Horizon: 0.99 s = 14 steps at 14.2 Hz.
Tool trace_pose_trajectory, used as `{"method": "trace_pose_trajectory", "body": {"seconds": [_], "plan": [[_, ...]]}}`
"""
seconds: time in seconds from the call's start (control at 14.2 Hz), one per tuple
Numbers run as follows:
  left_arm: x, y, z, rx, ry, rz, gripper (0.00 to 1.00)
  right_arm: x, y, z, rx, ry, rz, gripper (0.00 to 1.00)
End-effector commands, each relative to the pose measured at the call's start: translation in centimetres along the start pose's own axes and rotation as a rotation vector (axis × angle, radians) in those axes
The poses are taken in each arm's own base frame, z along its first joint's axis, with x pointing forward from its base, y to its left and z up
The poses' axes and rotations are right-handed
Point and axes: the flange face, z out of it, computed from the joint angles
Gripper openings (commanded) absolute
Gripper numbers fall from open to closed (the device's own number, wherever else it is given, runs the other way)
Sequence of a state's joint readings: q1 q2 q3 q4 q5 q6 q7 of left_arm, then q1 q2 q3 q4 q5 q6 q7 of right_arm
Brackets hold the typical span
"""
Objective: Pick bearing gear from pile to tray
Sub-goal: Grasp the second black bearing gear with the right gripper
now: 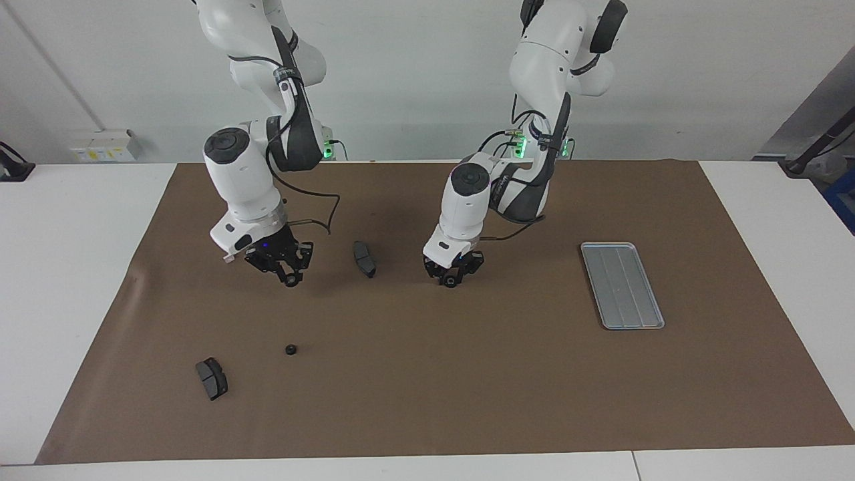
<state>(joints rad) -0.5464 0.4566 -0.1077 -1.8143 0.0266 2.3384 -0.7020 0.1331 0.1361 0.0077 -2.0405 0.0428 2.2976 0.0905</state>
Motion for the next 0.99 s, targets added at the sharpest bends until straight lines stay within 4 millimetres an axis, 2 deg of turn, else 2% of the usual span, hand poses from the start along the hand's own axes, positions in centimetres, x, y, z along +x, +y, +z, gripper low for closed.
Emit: {"method": "trace_pose_trajectory", "body": {"seconds": [0.0, 0.35, 0.42, 0.56, 0.63, 0.71, 0.85, 0.92], "plan": [[-0.7, -0.3, -0.4, 0.011, 0.026, 0.011, 0.34, 0.3, -1.4, -1.1, 0.028, 0.007, 0.05, 0.0], [-0.6, -0.4, -0.4, 0.01, 0.027, 0.011, 0.23, -0.2, -3.8, -3.4, 0.037, 0.016, 0.099, 0.0], [-0.5, -0.5, -0.5, 0.01, 0.028, 0.008, 0.2, -0.3, -4.7, -3.9, 0.039, 0.013, 0.109, 0.0], [0.4, -0.9, -1.2, 0.015, 0.026, -0.004, 0.19, -0.9, -7.4, -3.8, 0.046, 0.01, 0.152, 0.0], [1.0, -1.3, -1.7, 0.026, 0.017, -0.016, 0.19, -1.0, -8.1, -3.9, 0.048, 0.011, 0.175, 0.0], [1.8, -2.2, -2.1, 0.04, 0.005, -0.034, 0.19, -1.2, -8.7, -3.8, 0.049, 0.01, 0.18, 0.0], [5.0, -7.1, -5.3, 0.028, 0.035, -0.092, 0.19, -1.4, -9.8, -3.2, 0.051, 0.006, 0.192, 0.0], [5.8, -9.4, -6.6, 0.035, 0.028, -0.086, 0.19, -1.8, -11.9, -2.7, 0.062, 0.021, 0.2, 0.0]]}}
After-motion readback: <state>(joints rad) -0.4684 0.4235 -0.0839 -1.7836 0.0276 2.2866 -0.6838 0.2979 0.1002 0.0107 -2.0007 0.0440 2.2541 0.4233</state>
